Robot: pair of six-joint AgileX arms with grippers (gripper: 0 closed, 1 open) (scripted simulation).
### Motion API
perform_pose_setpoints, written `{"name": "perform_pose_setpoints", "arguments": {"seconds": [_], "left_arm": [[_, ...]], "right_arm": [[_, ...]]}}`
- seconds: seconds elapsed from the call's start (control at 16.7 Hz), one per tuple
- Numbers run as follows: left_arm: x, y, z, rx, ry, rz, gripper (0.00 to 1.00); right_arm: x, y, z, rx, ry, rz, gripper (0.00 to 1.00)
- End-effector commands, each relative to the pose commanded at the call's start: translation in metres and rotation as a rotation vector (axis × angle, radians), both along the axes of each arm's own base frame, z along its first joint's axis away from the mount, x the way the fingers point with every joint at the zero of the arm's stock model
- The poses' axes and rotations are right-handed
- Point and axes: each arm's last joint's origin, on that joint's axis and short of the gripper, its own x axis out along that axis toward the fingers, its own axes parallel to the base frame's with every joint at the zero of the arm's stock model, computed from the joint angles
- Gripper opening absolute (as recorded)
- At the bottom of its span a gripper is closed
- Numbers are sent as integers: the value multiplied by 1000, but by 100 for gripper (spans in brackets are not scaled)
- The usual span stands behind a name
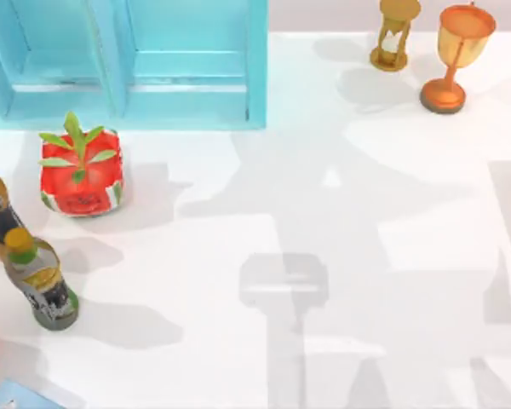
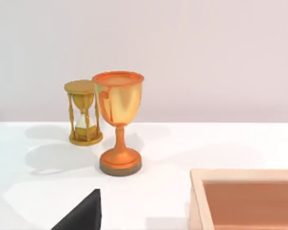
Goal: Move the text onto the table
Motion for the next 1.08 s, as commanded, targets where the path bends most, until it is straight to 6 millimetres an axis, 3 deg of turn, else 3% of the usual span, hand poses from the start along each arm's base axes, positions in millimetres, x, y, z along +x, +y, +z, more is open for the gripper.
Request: {"name": "perform_pose_setpoints", "arguments": {"seconds": [0.18,0.3,0.48,0.6,0.84,1.08], "left_arm": [[4,-86,-12,-291,-31,42,0],[-6,-142,-28,-473,-32,63,0],[-39,-219,-65,-720,-2,94,0],[-70,-260,-98,-847,32,114,0],[-137,-312,-160,-1004,102,126,0],[-184,-326,-199,-1054,147,118,0]], "right_arm": [[0,0,0,0,0,0,100],[0,0,0,0,0,0,100],[0,0,0,0,0,0,100],[0,0,0,0,0,0,100],[0,0,0,0,0,0,100],[0,0,0,0,0,0,100]]}}
